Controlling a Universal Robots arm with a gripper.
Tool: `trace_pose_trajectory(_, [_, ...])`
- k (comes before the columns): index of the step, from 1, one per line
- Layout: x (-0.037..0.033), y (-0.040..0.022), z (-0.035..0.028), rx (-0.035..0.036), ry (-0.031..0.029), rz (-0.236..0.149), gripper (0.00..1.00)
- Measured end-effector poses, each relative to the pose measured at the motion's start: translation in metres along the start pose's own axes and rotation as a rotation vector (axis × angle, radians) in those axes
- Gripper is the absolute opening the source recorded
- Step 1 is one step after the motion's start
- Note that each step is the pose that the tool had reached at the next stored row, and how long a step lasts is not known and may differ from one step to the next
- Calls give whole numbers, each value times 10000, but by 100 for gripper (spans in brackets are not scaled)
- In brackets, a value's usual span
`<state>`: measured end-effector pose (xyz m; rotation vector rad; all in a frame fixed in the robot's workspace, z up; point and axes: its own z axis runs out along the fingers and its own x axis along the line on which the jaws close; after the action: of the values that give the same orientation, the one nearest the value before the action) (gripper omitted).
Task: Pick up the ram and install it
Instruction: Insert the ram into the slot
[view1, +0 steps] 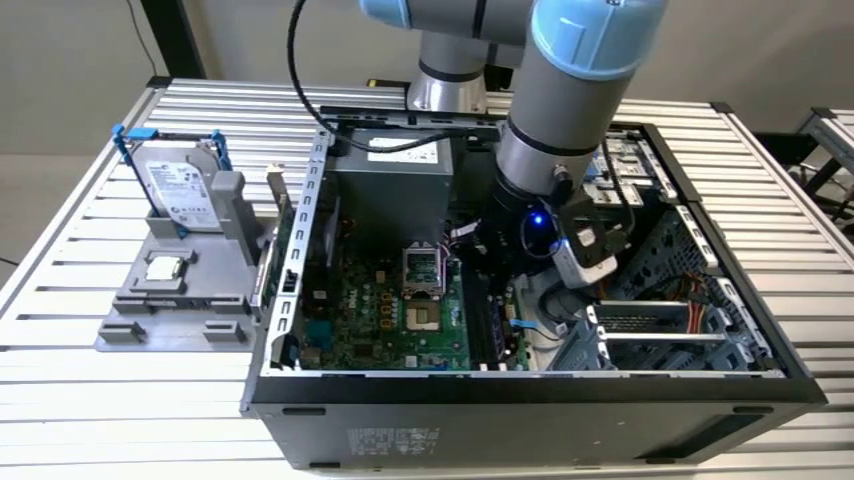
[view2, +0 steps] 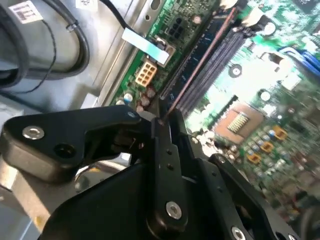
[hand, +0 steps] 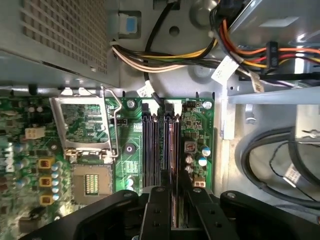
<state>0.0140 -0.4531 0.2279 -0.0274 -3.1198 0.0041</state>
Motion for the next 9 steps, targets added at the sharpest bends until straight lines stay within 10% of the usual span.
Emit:
trace_pose_trajectory(5, [4,0,-192,2,26,-1,100])
trace_pose_trajectory(9, [4,0,-216,-40,28,-2,100])
